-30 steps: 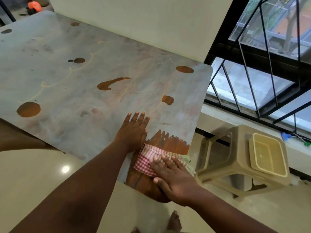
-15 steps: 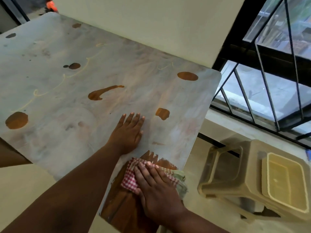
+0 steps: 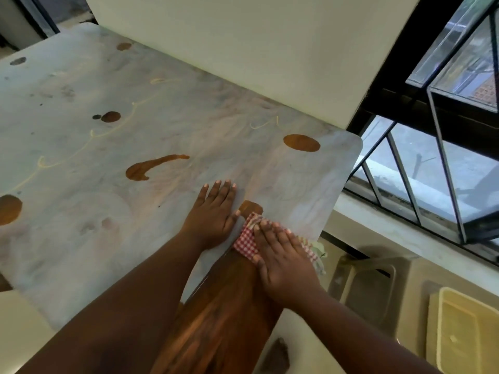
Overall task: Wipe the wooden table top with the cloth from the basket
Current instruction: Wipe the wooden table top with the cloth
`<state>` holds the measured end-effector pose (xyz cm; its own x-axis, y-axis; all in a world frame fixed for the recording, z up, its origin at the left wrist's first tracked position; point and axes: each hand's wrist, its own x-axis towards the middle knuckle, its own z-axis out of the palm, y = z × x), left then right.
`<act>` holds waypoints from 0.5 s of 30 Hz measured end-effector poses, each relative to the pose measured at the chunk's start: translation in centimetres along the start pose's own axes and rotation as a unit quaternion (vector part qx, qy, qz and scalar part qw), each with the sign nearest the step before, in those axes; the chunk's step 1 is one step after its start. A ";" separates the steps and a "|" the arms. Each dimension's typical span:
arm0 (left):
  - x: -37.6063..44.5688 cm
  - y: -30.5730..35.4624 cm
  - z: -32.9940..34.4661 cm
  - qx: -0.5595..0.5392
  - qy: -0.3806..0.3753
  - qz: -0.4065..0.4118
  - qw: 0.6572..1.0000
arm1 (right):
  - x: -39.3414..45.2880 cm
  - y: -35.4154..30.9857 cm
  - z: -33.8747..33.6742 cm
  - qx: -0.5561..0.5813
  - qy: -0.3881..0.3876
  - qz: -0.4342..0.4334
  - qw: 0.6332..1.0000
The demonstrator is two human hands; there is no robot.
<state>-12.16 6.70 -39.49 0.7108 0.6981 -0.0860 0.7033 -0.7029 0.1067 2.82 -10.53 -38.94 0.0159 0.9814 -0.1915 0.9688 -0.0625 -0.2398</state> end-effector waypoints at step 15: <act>4.5 -0.6 0.3 -0.035 0.000 0.004 0.999 | 15.7 20.2 -7.1 -0.078 0.030 0.082 0.993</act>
<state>-9.38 10.22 -40.27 0.7158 0.6931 -0.0854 0.6955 -0.6966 0.1762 24.44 4.87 -40.00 0.1873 0.9697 -0.1570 0.9783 -0.1985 -0.0588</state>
